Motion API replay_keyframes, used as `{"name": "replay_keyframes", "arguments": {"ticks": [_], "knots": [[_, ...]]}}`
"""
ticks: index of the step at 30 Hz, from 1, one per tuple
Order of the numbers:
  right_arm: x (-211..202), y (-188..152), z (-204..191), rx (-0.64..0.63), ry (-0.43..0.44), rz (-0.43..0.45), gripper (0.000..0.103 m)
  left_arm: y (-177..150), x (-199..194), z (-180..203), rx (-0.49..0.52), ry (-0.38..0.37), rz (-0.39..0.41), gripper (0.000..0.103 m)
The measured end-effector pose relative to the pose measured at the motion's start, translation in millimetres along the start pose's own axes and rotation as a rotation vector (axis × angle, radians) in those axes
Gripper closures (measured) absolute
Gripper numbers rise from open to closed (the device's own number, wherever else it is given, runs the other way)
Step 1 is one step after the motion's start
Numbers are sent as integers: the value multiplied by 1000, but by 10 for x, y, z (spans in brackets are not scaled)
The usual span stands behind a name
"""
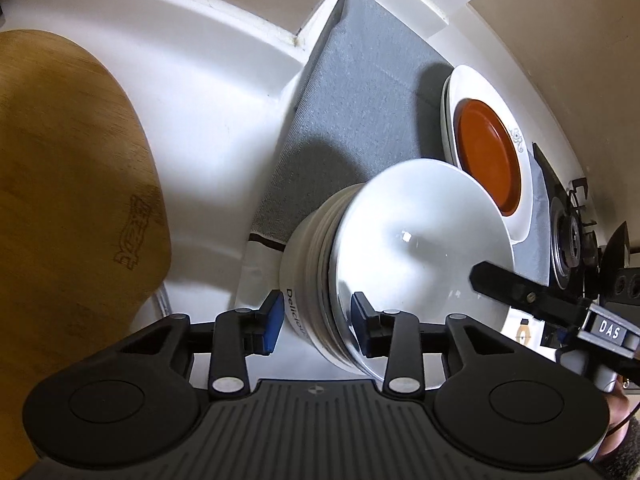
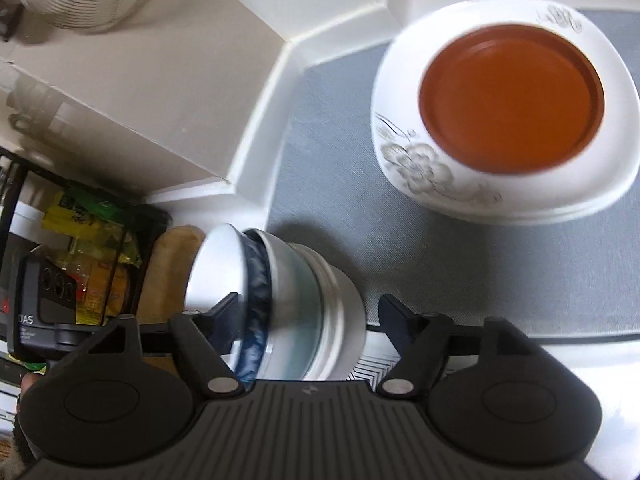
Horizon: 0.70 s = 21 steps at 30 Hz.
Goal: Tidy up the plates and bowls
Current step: 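Hold the nested white bowl stack with both grippers and lift it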
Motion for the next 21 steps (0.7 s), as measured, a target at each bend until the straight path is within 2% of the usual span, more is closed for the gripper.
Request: {"name": "replay_keyframes", "arguments": {"ticks": [3,7,8,10,11,12,17,21], "knots": [[103,-33,18,12,6,-19,20,3,77,3,-12,-18,-10,54],[240,-95,-3,11,-17,-53,20,-33,189,13,-30,-35,-17,31],[260,-109,-1,2,-34,-56,20,-48,203,17,-36,-41,-13,31],[285,-139,-31,-9,-41,-65,21,-82,216,37,-42,-61,-17,32],[297,-154,-51,-14,-40,-70,26,-101,219,56,-42,-75,-25,33],[302,-153,-78,-22,-41,-68,32,-104,217,60,-36,-72,-23,34],[309,-173,-213,-130,-120,-68,41,-133,101,66,-8,-40,-20,52],[285,-153,-241,-135,-140,-69,47,-153,50,108,17,-9,-28,57]]}}
Point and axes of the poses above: each gripper's, at about its wrist camera, not at the fingertips, and x roughly the way its jaws point, z to its right, y to its top, the point moved 10 cm from there along x, roughly the way its jaws point, and after that the axes turned 2 degrees about -z, right-handed, at the moved point
